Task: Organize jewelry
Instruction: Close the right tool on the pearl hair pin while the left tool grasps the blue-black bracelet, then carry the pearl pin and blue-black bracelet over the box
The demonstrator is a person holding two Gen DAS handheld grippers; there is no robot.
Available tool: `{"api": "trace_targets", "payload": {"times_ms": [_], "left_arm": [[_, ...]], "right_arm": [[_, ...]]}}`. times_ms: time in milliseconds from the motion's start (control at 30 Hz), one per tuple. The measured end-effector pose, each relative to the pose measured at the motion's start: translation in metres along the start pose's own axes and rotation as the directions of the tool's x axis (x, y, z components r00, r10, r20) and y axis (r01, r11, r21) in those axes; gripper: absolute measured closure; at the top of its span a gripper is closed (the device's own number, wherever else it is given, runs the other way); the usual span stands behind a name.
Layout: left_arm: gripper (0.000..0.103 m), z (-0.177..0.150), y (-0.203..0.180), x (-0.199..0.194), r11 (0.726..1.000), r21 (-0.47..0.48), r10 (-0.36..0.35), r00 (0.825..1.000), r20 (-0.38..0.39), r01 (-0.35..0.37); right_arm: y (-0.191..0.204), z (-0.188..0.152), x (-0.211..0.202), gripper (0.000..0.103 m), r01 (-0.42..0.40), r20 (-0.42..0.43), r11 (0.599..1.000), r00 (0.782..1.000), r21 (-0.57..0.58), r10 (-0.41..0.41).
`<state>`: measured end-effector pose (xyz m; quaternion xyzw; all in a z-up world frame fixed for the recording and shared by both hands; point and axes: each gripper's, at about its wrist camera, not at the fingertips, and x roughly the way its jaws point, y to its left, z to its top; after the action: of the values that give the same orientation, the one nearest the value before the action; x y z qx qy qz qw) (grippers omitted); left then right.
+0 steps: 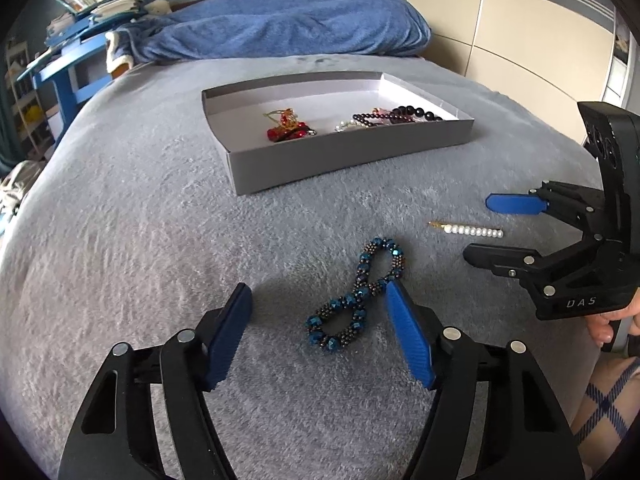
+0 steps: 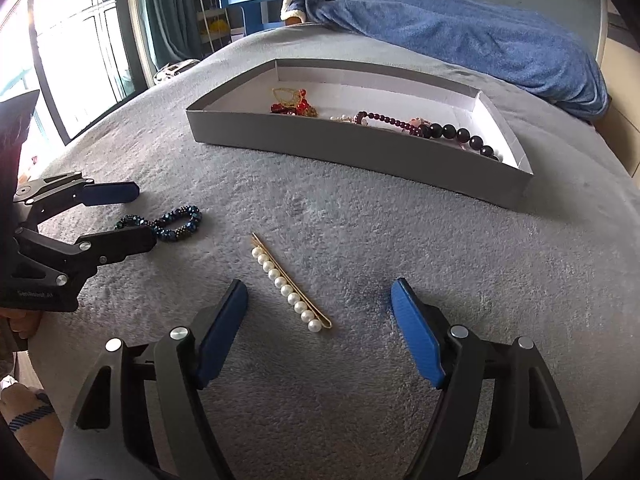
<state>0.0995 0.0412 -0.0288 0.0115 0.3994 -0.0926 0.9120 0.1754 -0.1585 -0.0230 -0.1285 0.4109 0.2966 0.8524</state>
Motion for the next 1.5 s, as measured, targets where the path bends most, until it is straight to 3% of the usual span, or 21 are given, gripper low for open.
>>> {"api": "trace_targets", "payload": {"times_ms": [333,633,800,1067,1167,1500], "left_arm": [[0.033,0.000,-0.012,0.005,0.998,0.069,0.005,1.000,-0.025,-0.003],[0.034,-0.001,-0.015,0.008,0.996,0.087,0.023,0.999,-0.037,-0.019],[0.045,-0.001,-0.019,0.009,0.994,0.110,0.018,0.999,-0.035,-0.014],[0.080,-0.005,-0.030,0.005,0.986,0.163,-0.016,1.000,-0.019,0.019],[0.089,-0.005,-0.028,0.003,0.986,0.156,-0.051,0.999,-0.011,0.052],[0.089,-0.007,-0.023,-0.006,0.989,0.123,-0.089,0.996,0.033,0.084]], "right_arm": [[0.005,-0.002,0.001,0.031,0.024,-0.007,0.999,1.000,-0.022,-0.024],[0.008,-0.002,0.000,0.049,-0.005,-0.001,0.999,1.000,-0.038,0.005],[0.011,-0.003,-0.001,0.059,-0.010,0.003,0.999,1.000,-0.050,0.010],[0.012,-0.004,-0.003,0.089,-0.034,0.015,0.998,0.999,-0.044,0.034],[0.008,-0.005,-0.004,0.095,-0.046,0.019,0.999,0.999,-0.019,0.046],[-0.001,-0.006,-0.010,0.095,-0.055,0.051,0.998,0.997,0.041,0.053]]}}
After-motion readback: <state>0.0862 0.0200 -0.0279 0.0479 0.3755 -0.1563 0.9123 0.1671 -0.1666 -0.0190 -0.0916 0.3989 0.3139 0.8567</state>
